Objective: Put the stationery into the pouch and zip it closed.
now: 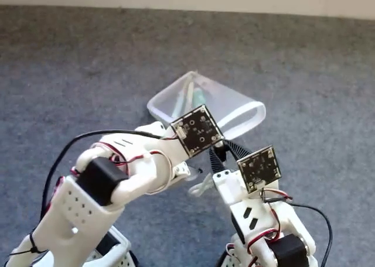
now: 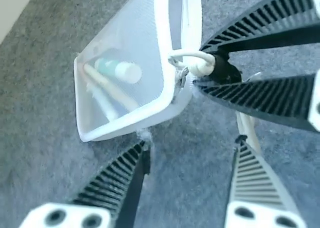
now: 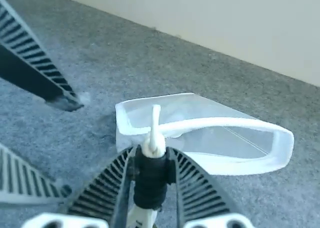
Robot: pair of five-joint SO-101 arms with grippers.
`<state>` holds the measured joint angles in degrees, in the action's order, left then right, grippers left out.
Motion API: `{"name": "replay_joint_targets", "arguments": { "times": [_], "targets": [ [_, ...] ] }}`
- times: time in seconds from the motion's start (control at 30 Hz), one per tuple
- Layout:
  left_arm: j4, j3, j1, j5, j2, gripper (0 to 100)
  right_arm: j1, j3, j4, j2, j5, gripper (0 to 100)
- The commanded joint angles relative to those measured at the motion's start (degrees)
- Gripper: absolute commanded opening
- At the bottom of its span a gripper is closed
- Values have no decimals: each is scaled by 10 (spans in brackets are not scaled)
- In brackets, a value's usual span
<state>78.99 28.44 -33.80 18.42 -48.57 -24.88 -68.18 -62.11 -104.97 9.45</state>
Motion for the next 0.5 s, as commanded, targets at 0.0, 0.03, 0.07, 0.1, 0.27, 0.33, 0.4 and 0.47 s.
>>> {"name": "replay_joint_targets", "arguments": {
  "times": [0.0,0.03,0.07,0.1,0.27,0.33,0.4,0.47],
  "targets": [
    [-79,50,-3,4,-15,245,7,37,-1,-5,-6,5],
    [-97,62,-2,4,-15,245,7,37,-1,-5,-6,5],
    [-113,73,-2,4,-15,245,7,37,-2,-5,-6,5],
    [-127,83,-2,3,-15,245,7,37,-2,-5,-6,5],
    [-189,120,4,0,-16,236,7,37,-11,-5,-6,5],
    [-215,132,14,1,-16,214,7,37,-14,-5,-6,5],
    [-240,147,21,1,-16,207,7,37,-14,-5,-6,5],
    [-266,167,22,0,-16,207,7,37,-14,-5,-6,5]
  ]
}}
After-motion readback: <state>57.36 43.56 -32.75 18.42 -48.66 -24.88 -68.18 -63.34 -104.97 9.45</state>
